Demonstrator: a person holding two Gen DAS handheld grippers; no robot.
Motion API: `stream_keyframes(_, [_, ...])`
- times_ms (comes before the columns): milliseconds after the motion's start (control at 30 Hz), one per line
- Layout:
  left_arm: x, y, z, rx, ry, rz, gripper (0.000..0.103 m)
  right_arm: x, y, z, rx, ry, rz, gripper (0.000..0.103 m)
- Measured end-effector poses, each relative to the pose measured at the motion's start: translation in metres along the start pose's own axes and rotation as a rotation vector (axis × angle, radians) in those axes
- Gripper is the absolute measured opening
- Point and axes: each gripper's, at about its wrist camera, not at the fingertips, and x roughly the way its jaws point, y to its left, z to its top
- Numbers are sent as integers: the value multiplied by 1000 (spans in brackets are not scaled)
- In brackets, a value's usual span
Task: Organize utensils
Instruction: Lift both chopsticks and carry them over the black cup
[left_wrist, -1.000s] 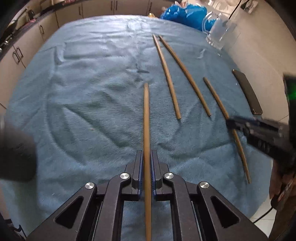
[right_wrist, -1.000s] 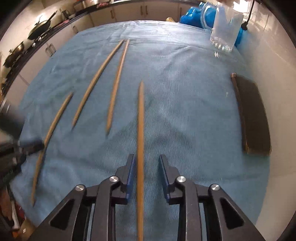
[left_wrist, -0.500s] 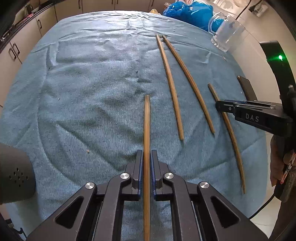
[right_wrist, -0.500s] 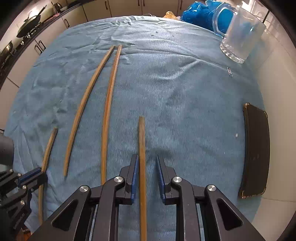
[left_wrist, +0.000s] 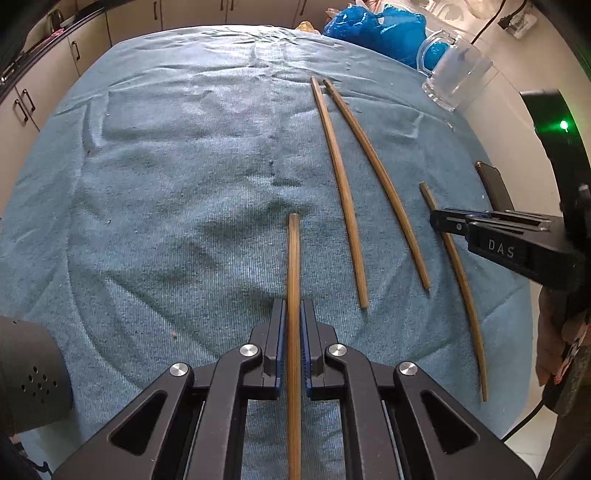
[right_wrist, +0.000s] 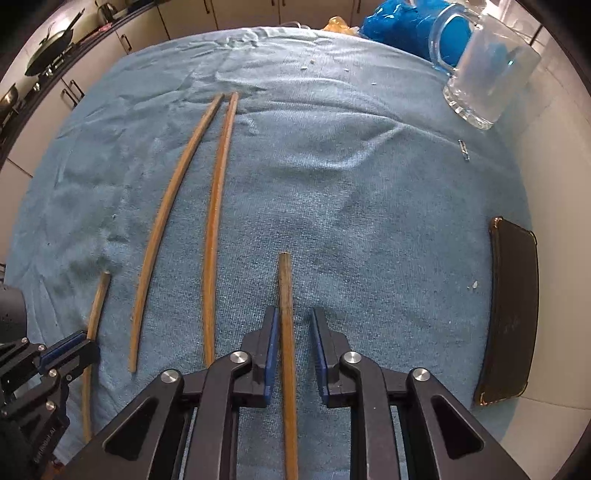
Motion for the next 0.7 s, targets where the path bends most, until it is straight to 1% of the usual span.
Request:
stream_keyframes(133, [-2, 2, -2, 13, -14, -2, 6, -7, 6, -26, 6, -46, -19, 8])
stream_keyframes(200, [-6, 4, -8, -1, -50, 19, 6, -12, 7, -37, 22, -64, -7, 7])
stream_keyframes(267, [-13, 5, -15, -6, -82, 7, 6, -19, 5, -51, 34, -94, 12, 7])
stream_keyframes(333, [-25, 6, -24, -16, -119, -16, 6, -30, 5, -67, 41, -129, 26, 7])
stream_keyframes(367, [-30, 7, -27, -18, -137, -24, 6, -36, 5, -70, 43, -150, 33, 7])
stream_keyframes(400, [-37, 7, -31, -17, -160, -32, 6, -45, 4, -79, 47, -181, 43, 7])
stream_keyframes(467, [-52, 5, -41, -11, -206, -39, 6, -58, 2, -92, 56, -223, 60, 7])
stream_keyframes(567, [-71, -2, -54, 4, -272, -31, 6, -83, 1, -118, 81, -302, 92, 7])
stream_keyframes(600, [-78, -4, -58, 7, -298, -25, 6, -90, 0, -124, 88, -326, 97, 7])
stream_keyframes(633, [-83, -6, -61, 7, -319, -21, 6, -95, -2, -123, 94, -346, 104, 7])
stream_keyframes(700, [-95, -8, -70, 4, -364, -16, 6, -109, 0, -137, 110, -384, 117, 7])
